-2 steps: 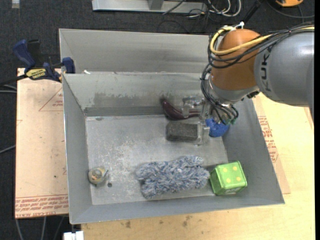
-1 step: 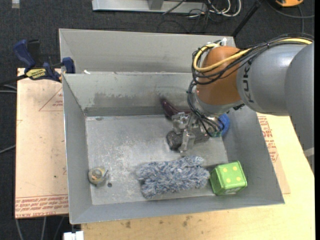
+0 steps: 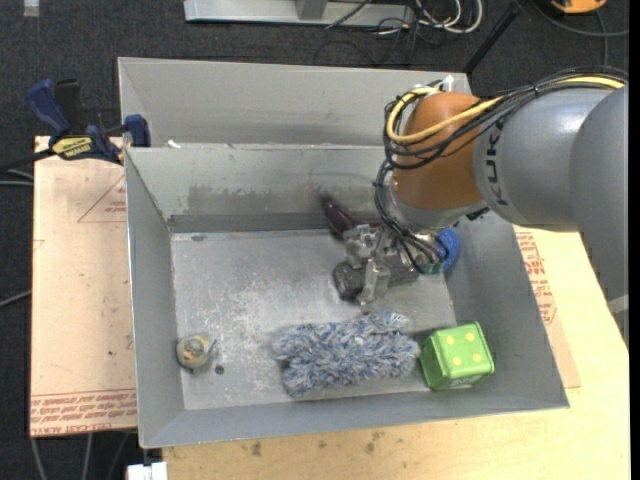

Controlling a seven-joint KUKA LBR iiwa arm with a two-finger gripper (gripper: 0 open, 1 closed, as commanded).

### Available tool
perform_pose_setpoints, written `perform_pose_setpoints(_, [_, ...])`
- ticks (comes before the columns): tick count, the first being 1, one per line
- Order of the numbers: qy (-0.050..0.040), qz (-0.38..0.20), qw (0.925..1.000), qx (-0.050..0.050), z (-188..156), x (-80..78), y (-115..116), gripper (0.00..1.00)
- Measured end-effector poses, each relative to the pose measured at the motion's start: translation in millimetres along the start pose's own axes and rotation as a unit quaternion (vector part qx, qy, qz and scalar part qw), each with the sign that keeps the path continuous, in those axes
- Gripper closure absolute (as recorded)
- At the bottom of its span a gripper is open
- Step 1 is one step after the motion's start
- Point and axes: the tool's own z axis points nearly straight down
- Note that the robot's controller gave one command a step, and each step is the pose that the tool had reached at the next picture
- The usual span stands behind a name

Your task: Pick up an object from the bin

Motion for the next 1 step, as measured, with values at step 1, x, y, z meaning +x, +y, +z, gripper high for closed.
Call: perform_pose_setpoints(1, [0.0000, 0.000, 1.0000, 0.000, 0.0, 0.0, 0.0, 1.00])
